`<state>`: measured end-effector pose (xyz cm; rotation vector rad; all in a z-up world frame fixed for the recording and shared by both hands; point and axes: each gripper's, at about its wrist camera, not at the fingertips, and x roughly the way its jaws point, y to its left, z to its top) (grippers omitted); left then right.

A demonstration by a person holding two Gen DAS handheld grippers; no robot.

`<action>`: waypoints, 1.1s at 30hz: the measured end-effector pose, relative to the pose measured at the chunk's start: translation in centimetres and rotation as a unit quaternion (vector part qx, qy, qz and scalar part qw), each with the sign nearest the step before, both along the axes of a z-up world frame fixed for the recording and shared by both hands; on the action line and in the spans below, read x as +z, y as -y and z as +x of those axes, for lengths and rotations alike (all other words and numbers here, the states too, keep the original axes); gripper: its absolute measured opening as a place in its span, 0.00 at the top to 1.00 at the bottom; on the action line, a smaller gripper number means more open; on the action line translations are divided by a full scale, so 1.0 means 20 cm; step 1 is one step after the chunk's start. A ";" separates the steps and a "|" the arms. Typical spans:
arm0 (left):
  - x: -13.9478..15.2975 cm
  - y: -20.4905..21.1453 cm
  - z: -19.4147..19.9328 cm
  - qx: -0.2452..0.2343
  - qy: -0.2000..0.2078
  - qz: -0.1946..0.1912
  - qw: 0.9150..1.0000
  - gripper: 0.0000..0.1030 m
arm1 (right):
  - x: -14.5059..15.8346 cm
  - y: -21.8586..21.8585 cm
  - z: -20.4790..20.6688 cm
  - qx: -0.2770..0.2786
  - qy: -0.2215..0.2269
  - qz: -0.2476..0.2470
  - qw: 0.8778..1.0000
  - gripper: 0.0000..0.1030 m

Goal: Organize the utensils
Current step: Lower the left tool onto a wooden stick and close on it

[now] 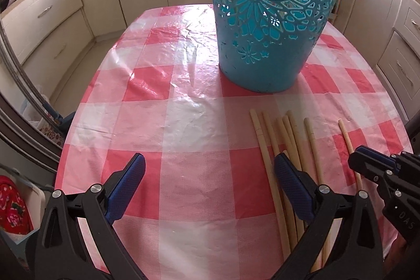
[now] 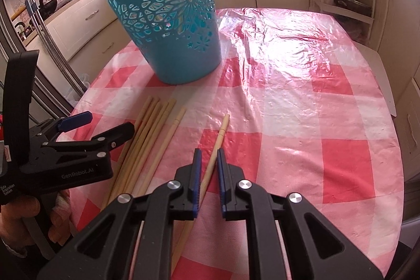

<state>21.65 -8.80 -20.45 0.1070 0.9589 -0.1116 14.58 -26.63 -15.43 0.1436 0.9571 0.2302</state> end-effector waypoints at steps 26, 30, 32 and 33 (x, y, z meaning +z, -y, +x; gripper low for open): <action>0.04 0.10 0.12 -0.064 -0.051 0.010 0.997 0.83 | -0.01 -0.09 0.05 0.022 0.015 -0.042 0.999 0.86; 0.05 0.11 0.10 -0.068 -0.054 0.003 0.996 0.95 | -0.01 -0.08 0.05 0.020 0.017 -0.037 0.999 0.86; 0.05 0.07 0.08 -0.061 -0.061 -0.014 0.996 0.95 | -0.01 -0.09 0.05 0.019 0.020 -0.041 0.999 0.86; 0.05 0.06 0.07 -0.058 -0.062 -0.018 0.996 0.95 | -0.01 -0.09 0.04 0.019 0.021 -0.042 0.999 0.86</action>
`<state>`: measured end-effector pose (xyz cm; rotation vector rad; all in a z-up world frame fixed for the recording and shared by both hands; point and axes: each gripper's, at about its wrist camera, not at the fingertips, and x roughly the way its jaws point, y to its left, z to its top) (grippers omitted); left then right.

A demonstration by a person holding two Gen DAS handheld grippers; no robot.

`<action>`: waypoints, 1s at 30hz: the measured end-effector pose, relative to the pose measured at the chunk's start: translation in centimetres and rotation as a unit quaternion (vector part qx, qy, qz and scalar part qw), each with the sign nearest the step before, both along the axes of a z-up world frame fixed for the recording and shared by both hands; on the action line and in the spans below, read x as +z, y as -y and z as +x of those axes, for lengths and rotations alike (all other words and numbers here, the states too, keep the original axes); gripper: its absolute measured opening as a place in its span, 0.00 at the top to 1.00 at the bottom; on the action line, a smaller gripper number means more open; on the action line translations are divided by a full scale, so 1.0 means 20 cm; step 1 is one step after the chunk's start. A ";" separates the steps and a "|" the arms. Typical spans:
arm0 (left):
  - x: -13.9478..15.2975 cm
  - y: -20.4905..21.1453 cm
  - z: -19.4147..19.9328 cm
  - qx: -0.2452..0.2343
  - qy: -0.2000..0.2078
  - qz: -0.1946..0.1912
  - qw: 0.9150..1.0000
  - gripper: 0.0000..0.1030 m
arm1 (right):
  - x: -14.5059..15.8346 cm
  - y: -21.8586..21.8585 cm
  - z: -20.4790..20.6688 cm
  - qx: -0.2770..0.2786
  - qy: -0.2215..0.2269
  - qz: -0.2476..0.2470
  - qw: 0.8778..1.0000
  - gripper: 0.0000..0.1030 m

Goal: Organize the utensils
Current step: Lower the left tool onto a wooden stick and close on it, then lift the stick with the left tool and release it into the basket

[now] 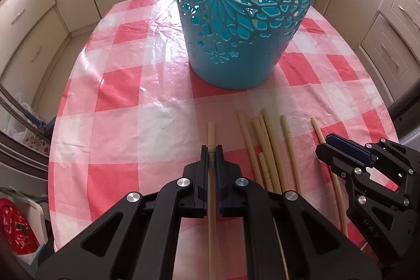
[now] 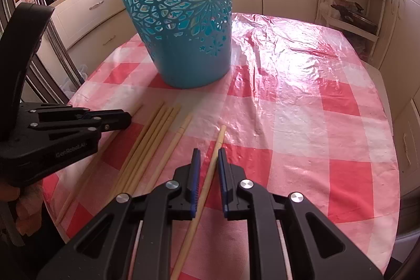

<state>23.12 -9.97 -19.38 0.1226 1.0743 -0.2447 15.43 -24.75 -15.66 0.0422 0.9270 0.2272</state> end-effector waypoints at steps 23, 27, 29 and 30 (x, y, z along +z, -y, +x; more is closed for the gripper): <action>0.73 -0.35 -0.26 0.013 0.112 -0.171 0.979 0.95 | 0.00 -0.01 -0.04 -0.003 0.014 -0.011 1.000 0.86; 0.90 -0.38 -0.27 0.007 0.145 -0.206 0.968 0.95 | 0.00 -0.02 -0.04 -0.003 0.016 -0.012 1.000 0.86; 0.97 -0.38 -0.26 0.002 0.159 -0.219 0.963 0.95 | -0.01 -0.02 -0.04 -0.003 0.017 -0.014 1.000 0.86; 1.01 -0.37 -0.25 -0.001 0.166 -0.223 0.961 0.95 | -0.01 -0.02 -0.04 -0.002 0.017 -0.015 1.000 0.86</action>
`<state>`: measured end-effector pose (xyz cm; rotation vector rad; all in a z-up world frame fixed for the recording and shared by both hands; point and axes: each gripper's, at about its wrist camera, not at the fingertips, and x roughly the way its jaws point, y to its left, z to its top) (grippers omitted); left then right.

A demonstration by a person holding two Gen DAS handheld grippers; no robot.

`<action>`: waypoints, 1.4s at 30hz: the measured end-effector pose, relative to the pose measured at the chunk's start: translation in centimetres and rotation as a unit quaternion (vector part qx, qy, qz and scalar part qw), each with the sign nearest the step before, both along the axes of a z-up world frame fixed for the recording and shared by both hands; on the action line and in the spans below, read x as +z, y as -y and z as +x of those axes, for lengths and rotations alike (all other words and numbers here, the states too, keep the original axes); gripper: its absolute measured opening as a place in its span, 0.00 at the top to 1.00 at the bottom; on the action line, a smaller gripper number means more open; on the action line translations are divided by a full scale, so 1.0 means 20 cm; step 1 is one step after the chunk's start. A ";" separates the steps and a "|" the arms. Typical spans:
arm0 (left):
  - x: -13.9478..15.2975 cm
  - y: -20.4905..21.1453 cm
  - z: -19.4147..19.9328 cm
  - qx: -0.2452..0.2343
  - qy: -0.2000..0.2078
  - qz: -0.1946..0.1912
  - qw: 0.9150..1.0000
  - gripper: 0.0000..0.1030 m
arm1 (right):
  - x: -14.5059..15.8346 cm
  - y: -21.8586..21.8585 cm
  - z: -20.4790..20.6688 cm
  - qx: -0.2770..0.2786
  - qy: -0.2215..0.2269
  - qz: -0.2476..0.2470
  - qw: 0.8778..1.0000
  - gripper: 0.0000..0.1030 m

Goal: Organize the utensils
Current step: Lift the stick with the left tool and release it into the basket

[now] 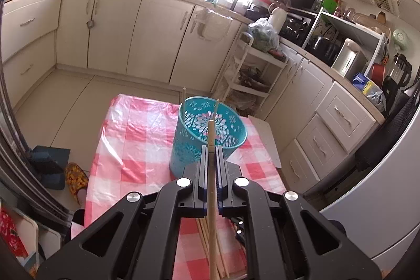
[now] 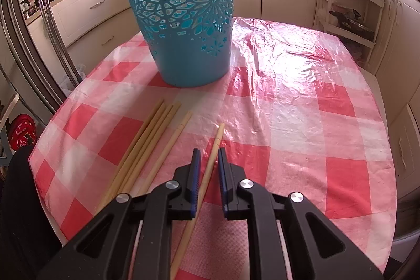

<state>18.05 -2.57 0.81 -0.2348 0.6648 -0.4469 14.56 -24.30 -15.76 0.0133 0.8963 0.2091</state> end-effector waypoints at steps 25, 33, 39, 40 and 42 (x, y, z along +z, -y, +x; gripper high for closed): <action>0.21 0.35 0.70 0.108 0.132 -0.012 0.985 0.95 | 0.00 -0.02 0.01 0.012 0.001 -0.001 1.000 0.76; 0.05 0.41 0.87 0.150 0.141 0.021 0.978 0.95 | 0.00 -0.06 0.00 0.020 0.004 -0.018 1.000 0.72; -0.10 0.45 0.88 0.134 0.111 0.052 0.983 0.95 | 0.00 -0.06 0.00 0.022 0.005 -0.021 1.000 0.70; -0.13 0.46 0.87 0.129 0.105 0.057 0.984 0.95 | 0.00 -0.06 0.00 0.022 0.005 -0.022 0.999 0.70; -0.16 0.46 0.84 0.122 0.094 0.063 0.986 0.95 | 0.00 -0.07 0.00 0.023 0.005 -0.024 0.999 0.69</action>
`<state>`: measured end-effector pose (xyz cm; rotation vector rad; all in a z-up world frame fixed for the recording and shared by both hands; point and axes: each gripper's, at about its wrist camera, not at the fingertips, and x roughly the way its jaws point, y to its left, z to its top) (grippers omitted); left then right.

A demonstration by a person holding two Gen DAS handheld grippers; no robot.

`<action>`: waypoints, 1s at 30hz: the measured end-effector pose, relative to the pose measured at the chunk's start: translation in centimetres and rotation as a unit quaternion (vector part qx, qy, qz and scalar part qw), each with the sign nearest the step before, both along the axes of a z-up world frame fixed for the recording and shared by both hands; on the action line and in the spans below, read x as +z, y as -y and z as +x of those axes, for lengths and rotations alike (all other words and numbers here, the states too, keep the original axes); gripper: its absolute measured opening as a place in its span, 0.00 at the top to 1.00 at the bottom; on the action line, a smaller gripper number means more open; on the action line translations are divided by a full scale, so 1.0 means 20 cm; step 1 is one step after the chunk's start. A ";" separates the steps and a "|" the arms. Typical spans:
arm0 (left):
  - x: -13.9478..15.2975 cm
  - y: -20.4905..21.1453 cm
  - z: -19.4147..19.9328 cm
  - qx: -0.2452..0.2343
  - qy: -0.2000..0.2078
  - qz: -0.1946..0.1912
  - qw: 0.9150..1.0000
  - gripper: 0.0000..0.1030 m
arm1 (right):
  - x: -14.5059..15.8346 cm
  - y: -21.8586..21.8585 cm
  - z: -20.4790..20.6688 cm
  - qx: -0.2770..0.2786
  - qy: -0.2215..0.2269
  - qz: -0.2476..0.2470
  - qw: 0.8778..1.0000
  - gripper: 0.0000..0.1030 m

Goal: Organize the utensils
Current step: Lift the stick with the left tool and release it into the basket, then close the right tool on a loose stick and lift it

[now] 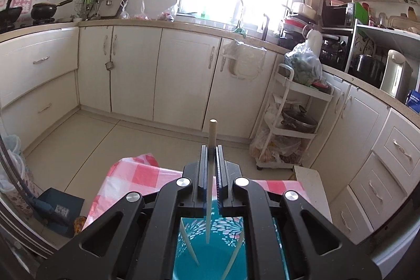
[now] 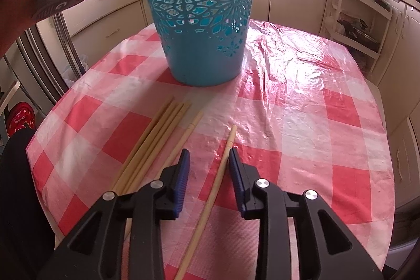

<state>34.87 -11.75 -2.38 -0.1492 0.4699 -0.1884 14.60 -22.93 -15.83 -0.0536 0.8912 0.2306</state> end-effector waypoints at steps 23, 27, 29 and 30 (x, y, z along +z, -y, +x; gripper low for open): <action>-0.32 -0.69 -0.55 0.093 -0.094 -0.014 0.991 0.38 | 0.01 0.00 -0.03 -0.007 -0.007 -0.029 1.000 0.89; -0.41 -0.67 -0.59 0.080 -0.121 0.006 0.989 0.38 | 0.02 0.05 -0.03 -0.018 -0.026 0.004 0.999 0.94; -0.44 -0.66 -0.62 0.075 -0.127 0.016 0.989 0.37 | 0.04 0.12 -0.03 -0.032 -0.036 0.056 0.997 0.94; -0.46 -0.66 -0.63 0.074 -0.130 0.020 0.988 0.35 | 0.06 0.16 -0.04 -0.038 -0.039 0.082 0.995 0.94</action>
